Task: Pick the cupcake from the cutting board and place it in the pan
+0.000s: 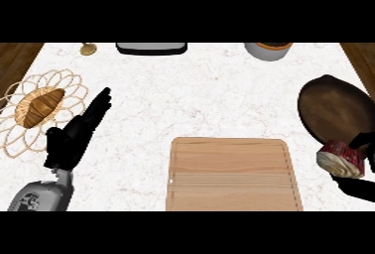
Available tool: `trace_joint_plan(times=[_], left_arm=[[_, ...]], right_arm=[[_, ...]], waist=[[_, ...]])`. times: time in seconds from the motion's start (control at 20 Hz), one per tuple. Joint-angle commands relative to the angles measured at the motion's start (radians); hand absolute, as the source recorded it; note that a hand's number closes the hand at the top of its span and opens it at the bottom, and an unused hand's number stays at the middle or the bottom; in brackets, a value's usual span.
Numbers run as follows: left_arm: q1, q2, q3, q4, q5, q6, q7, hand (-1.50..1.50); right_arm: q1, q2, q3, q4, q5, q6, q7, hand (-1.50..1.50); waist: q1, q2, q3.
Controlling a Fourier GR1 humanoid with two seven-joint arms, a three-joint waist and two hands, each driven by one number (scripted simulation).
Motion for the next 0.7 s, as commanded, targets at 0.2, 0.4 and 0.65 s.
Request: trace_joint_plan(times=[0.2,0.4,0.65], left_arm=[[0.032,-0.012,0.003,-0.005,-0.020,-0.020,-0.034,0.00],[-0.032,-0.020,0.038,0.001,-0.019,-0.027,0.025,0.00],[-0.035,0.010,0.070,-0.032,0.002,-0.068,0.037,0.00]], right_arm=[[-0.306,0.016,-0.118,0.547,-0.015,-0.026,-0.269,1.50],[-0.432,0.057,-0.126,0.746,0.030,-0.048,-0.356,1.50],[-0.602,0.055,-0.183,1.081,0.035,-0.092,-0.523,1.50]], waist=[[0.008,0.002,0.000],[0.000,0.000,0.000],[0.010,0.003,0.000]])
